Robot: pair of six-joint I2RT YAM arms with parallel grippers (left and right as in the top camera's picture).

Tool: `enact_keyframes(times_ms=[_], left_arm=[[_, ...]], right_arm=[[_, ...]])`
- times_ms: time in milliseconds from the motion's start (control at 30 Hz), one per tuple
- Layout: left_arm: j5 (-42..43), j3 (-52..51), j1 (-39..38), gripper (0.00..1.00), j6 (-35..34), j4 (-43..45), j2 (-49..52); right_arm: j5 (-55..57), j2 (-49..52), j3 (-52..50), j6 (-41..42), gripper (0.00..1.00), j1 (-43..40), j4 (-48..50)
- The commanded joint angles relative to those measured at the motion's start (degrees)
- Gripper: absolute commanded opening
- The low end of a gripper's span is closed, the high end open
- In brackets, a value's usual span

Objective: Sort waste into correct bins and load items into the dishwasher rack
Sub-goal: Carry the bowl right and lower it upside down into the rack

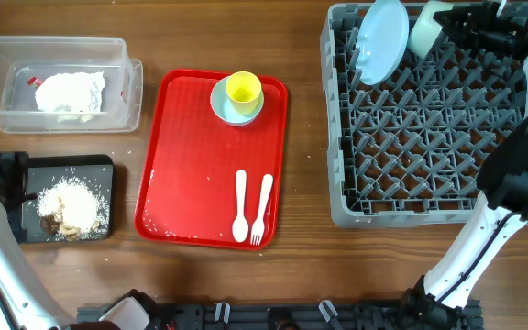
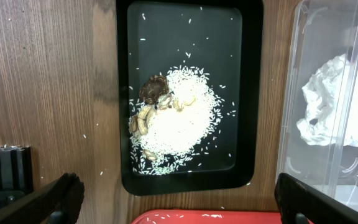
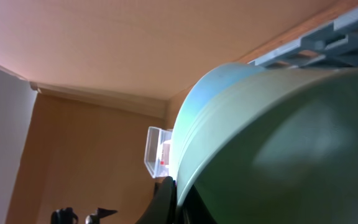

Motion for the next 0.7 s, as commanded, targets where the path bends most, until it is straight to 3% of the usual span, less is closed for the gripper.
enact_keyframes(times_ms=[0, 300, 400, 667], left_arm=[[-0.8, -0.2, 0.3, 1.00, -0.1, 0.0, 0.3], [-0.8, -0.2, 0.3, 1.00, -0.1, 0.0, 0.3], [-0.8, -0.2, 0.3, 1.00, -0.1, 0.0, 0.3], [-0.8, -0.2, 0.3, 1.00, -0.1, 0.0, 0.3]], right_arm=[[5.4, 1.1, 0.5, -0.2, 0.04, -0.1, -5.9], [10.7, 1.0, 0.5, -2.7, 0.06, -3.5, -11.8], [11.8, 0.5, 0.5, -2.7, 0.14, -5.0, -11.8], [30.0, -4.5, 0.6, -2.0, 0.21, -9.8, -16.1]])
